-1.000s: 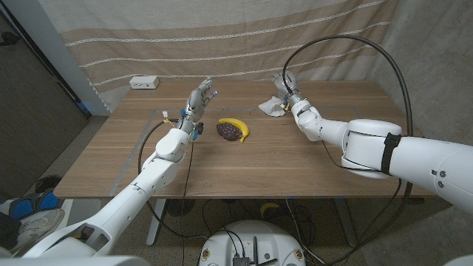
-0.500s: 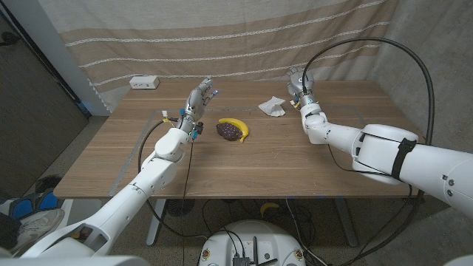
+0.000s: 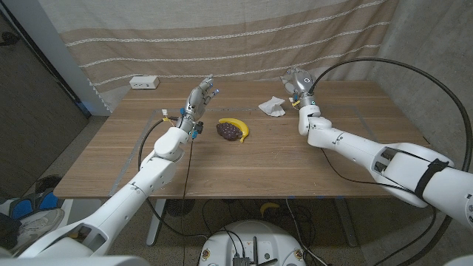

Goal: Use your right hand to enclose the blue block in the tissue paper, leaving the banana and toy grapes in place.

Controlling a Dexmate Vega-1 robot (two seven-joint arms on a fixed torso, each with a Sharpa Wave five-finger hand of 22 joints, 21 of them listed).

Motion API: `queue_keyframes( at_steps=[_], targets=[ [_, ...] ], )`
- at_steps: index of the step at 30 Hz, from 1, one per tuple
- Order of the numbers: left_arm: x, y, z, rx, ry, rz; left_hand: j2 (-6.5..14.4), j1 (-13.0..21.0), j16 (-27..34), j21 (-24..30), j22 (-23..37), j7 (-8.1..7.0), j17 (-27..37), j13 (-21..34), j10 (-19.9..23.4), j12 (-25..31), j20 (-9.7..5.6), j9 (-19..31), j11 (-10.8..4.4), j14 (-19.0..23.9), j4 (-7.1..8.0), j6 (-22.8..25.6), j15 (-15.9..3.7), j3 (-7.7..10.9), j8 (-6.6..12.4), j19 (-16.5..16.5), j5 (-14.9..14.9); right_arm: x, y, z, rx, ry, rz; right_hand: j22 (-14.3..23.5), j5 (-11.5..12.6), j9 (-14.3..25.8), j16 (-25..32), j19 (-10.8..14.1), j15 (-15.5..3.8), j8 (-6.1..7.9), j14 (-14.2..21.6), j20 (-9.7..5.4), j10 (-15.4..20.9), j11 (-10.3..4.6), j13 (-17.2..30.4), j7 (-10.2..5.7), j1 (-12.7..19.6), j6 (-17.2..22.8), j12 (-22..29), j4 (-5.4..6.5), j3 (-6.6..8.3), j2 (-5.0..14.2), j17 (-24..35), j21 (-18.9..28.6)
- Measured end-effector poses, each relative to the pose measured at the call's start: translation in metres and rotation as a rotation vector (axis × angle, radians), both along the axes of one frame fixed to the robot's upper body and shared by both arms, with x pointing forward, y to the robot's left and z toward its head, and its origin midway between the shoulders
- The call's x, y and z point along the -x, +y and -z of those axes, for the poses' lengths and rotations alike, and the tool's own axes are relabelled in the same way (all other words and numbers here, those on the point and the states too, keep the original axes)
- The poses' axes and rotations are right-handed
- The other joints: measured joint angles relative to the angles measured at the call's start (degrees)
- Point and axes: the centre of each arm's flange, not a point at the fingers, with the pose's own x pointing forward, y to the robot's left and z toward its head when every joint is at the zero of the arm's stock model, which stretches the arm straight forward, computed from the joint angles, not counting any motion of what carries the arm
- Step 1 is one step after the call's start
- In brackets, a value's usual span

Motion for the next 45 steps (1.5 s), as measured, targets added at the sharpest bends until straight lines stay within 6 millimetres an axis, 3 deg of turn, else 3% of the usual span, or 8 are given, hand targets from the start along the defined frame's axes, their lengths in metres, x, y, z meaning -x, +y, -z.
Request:
queue_keyframes(
  at_steps=[5,11,16,17,27,28,32,45],
  targets=[
    [0.001,0.0,0.001,-0.003,0.001,0.001,0.0,0.0,0.0,0.0,0.0,0.0,0.0,0.0,0.0,0.0,0.0,0.0,0.0,0.0,0.0,0.0,0.0,0.0,0.0,0.0,0.0,0.007,0.008,-0.001,-0.077,0.048,-0.141,0.0,0.0,0.0,-0.9,-1.1,0.02,0.0,-1.8,0.2,-0.8,0.81,-0.4,0.61,-3.7,-0.6,0.0,1.29,0.81,0.22,-0.5,-0.7],
    [0.002,0.001,0.001,-0.007,0.003,0.004,0.0,0.0,0.0,0.0,0.0,0.0,0.0,0.0,0.0,0.0,0.0,0.0,0.0,0.2,0.0,0.0,-0.21,0.0,0.0,0.0,0.0,0.028,0.005,-0.006,-0.195,0.066,-0.319,0.0,-0.2,0.0,-1.4,-2.3,0.05,0.0,-3.5,-0.1,-1.8,1.79,-0.7,1.24,-6.0,-1.2,-0.1,1.52,1.04,-0.25,-1.0,-1.4],
    [0.003,0.003,0.0,-0.013,0.0,0.001,0.0,0.0,0.0,0.0,0.0,0.0,0.0,0.0,0.0,0.0,0.0,0.0,0.0,0.2,0.0,0.0,-0.21,0.0,0.0,0.0,0.0,0.029,0.015,-0.005,-0.227,0.111,-0.426,-0.2,-0.2,0.0,-2.0,-2.8,0.21,0.0,-4.3,0.31,-2.2,2.71,-1.0,1.87,-8.1,-1.8,-0.2,1.52,1.04,-0.57,-1.4,-2.0],
    [0.003,0.002,0.001,-0.022,0.003,0.007,0.0,0.0,0.0,0.0,0.0,0.0,0.0,0.0,0.0,0.0,0.0,0.0,0.0,0.2,0.0,0.0,-0.21,0.0,0.0,0.0,0.0,0.044,-0.004,-0.003,-0.294,0.087,-0.456,-0.2,-0.2,0.0,-2.1,-2.8,0.02,0.0,-4.5,0.32,-2.2,2.78,-1.2,1.96,-8.1,-1.9,-0.2,1.52,1.04,-0.57,-1.5,-2.0],
    [0.005,0.009,0.0,-0.042,0.003,0.005,0.0,0.0,0.0,0.0,0.0,0.0,0.0,0.0,0.2,0.0,0.0,0.0,-0.21,0.2,0.0,0.0,-0.21,0.0,0.0,0.0,0.0,0.064,-0.018,0.003,-0.426,0.123,-0.625,-0.3,-0.2,-0.3,-2.5,-3.0,0.13,-0.43,-5.4,0.5,-2.9,3.46,-1.5,2.69,-10.4,-2.6,-0.2,1.52,1.04,-1.06,-2.1,-2.7],
    [0.006,0.01,0.0,-0.044,0.004,0.011,0.0,0.0,0.0,0.0,0.0,0.0,0.0,0.0,0.2,0.0,0.0,0.0,-0.21,0.3,0.0,0.0,-0.07,0.0,0.0,0.0,0.0,0.08,-0.037,0.008,-0.456,0.106,-0.637,-0.3,-0.2,-0.3,-2.5,-3.0,0.13,-0.43,-5.4,0.5,-2.9,3.46,-1.5,2.69,-10.6,-2.6,-0.2,1.52,1.04,-1.32,-2.1,-2.9],
    [0.007,0.015,0.001,-0.049,0.007,0.009,0.0,0.0,0.0,0.0,0.0,0.0,0.0,0.0,0.5,0.0,0.0,0.0,0.11,0.6,0.0,0.0,-0.21,0.0,0.0,0.0,0.0,0.094,-0.056,0.014,-0.514,0.111,-0.681,-0.3,-0.2,-0.3,-2.5,-3.5,0.27,-0.43,-5.7,0.6,-2.9,3.46,-1.5,2.9,-10.6,-2.9,-0.2,1.52,1.04,-1.32,-2.3,-2.9],
    [0.016,0.031,0.006,-0.064,0.012,0.01,-0.2,-0.6,0.0,0.0,0.0,-0.31,0.1,0.0,0.8,0.0,-0.31,0.0,-0.2,0.6,0.0,0.3,-0.21,0.0,0.0,0.3,0.0,0.123,-0.098,0.035,-0.67,0.134,-0.806,-0.3,-0.2,-0.3,-3.0,-3.9,0.34,-0.43,-6.2,0.65,-3.5,4.08,-2.0,3.91,-12.2,-3.5,-0.2,1.34,1.2,-1.53,-3.4,-3.8]
  ],
)
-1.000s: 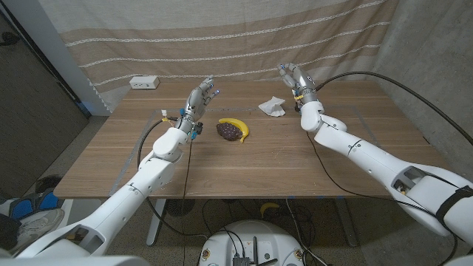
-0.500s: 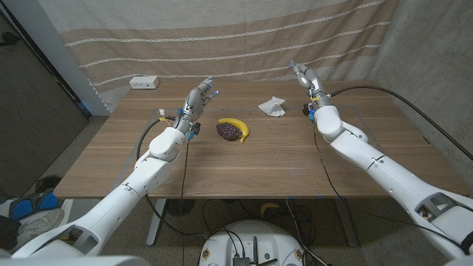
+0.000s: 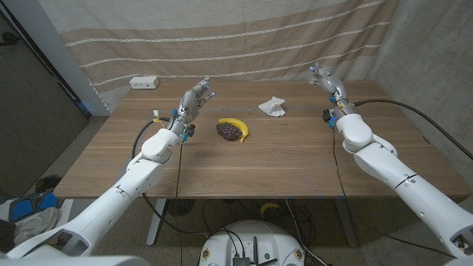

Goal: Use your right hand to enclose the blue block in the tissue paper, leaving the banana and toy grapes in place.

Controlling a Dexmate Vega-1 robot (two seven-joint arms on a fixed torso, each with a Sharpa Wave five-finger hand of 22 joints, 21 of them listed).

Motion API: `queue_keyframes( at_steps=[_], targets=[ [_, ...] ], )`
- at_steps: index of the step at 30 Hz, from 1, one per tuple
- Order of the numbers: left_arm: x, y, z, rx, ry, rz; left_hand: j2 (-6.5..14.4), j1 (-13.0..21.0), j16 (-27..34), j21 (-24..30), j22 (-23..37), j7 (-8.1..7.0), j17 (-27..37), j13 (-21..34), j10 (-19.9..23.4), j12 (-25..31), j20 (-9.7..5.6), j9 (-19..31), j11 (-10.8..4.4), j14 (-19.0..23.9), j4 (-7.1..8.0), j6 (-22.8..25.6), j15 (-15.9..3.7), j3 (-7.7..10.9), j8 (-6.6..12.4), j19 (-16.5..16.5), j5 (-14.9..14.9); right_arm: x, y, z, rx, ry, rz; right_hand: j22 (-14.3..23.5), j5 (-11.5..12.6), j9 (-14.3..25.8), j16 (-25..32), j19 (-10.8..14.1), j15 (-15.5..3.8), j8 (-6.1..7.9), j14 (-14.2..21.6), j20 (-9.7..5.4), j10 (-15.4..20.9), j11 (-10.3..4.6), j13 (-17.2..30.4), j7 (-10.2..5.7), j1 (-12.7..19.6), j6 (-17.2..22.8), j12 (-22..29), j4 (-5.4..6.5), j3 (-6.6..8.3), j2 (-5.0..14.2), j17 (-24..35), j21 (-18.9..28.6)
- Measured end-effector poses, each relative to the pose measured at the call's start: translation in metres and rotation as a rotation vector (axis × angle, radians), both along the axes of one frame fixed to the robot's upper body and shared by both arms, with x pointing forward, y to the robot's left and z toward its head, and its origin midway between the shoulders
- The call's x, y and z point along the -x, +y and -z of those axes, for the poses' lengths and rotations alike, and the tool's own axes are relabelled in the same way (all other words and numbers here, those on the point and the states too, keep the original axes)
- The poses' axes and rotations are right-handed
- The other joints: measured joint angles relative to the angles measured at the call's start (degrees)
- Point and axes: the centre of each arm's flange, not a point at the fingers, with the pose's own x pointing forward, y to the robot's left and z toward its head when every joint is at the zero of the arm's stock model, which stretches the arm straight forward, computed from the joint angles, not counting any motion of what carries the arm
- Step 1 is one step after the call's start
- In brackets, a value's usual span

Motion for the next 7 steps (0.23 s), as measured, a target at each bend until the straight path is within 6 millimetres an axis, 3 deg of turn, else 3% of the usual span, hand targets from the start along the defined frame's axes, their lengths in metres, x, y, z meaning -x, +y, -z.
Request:
queue_keyframes(
  at_steps=[1,5,7],
  targets=[
    [0.001,0.002,0.0,-0.001,0.0,-0.001,0.0,0.0,0.0,0.0,0.0,0.0,0.0,0.0,0.0,0.0,0.0,0.0,0.0,0.0,0.1,0.0,0.0,0.1,0.0,0.0,0.0,0.002,-0.003,0.003,-0.017,0.004,-0.012,0.0,0.0,0.0,0.0,-0.2,0.0,0.0,0.0,0.28,-0.1,0.13,0.0,0.2,-0.1,-0.2,0.0,0.0,0.0,0.05,-0.1,0.0],
    [0.005,0.007,0.003,-0.003,0.003,-0.001,0.0,0.0,0.0,0.0,0.0,0.0,0.0,0.0,0.0,0.0,0.0,0.0,0.0,0.0,0.25,0.0,0.0,0.25,0.0,0.0,0.0,0.005,-0.006,0.012,-0.064,0.015,-0.047,0.0,0.0,-0.3,-0.2,-1.0,1.14,0.0,-1.1,8.27,-0.7,0.55,-0.6,-0.04,-2.1,-1.7,0.0,-0.32,0.32,-0.46,-1.9,-1.8],
    [0.007,0.008,0.004,-0.004,0.004,-0.001,0.0,0.0,0.0,0.0,0.0,0.0,0.0,0.0,0.0,0.0,0.0,0.0,0.0,0.0,0.25,0.0,0.0,0.25,0.0,0.0,0.0,0.007,-0.006,0.016,-0.093,0.016,-0.072,0.0,0.0,-0.3,-0.2,-1.5,1.73,0.0,-1.7,10.79,-1.6,0.31,-0.8,-0.17,-3.2,-2.4,0.0,-0.32,0.32,-0.48,-2.4,-2.6]
  ],
)
